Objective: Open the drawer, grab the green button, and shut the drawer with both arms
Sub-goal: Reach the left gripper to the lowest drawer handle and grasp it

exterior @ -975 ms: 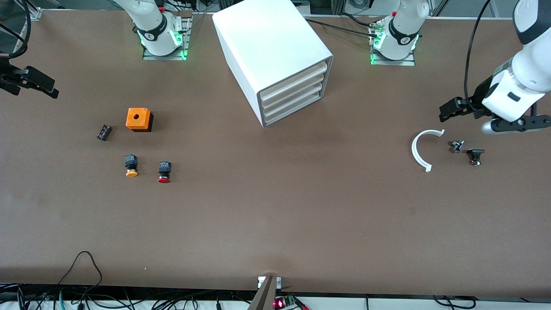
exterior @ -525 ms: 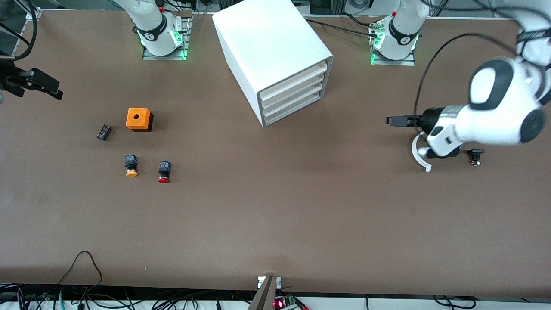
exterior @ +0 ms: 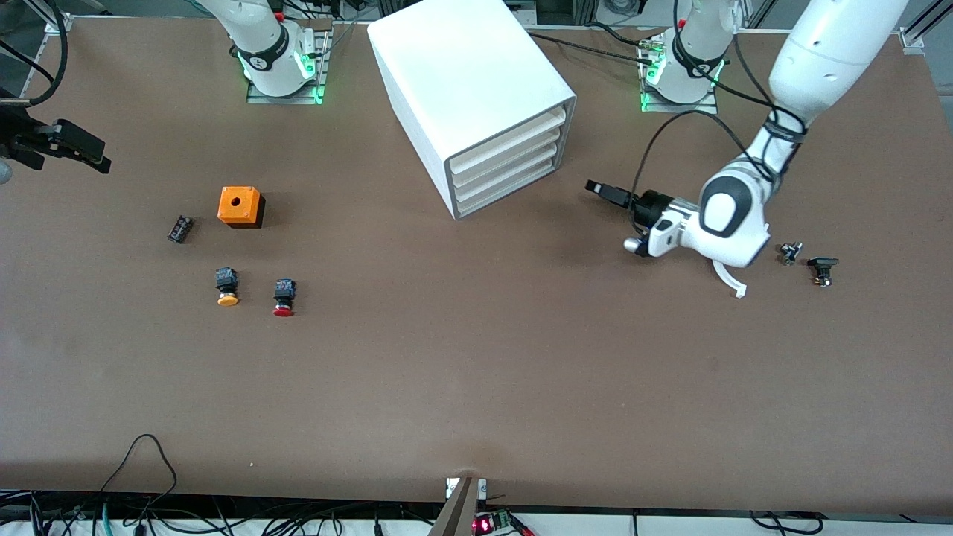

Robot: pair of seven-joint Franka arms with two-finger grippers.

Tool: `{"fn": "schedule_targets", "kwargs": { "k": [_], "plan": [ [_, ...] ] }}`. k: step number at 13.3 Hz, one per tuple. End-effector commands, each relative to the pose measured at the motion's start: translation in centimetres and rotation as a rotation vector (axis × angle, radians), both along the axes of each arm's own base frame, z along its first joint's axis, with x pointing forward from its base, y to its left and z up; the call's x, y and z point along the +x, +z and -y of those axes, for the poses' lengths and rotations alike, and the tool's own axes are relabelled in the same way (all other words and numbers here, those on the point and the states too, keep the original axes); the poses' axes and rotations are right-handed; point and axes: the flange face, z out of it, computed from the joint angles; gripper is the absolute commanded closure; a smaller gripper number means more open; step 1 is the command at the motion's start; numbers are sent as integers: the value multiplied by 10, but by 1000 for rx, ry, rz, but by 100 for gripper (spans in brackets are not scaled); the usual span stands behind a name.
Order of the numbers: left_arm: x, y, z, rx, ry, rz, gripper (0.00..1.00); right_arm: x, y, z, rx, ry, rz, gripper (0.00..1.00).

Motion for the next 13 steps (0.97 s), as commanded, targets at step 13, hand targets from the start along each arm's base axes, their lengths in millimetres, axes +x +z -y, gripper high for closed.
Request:
{"fn": "schedule_targets", "kwargs": {
  "k": [13],
  "plan": [
    [-63,4,117,-17,-30,108,14,23,-29,-1,22,59,-50,0]
  ]
}}
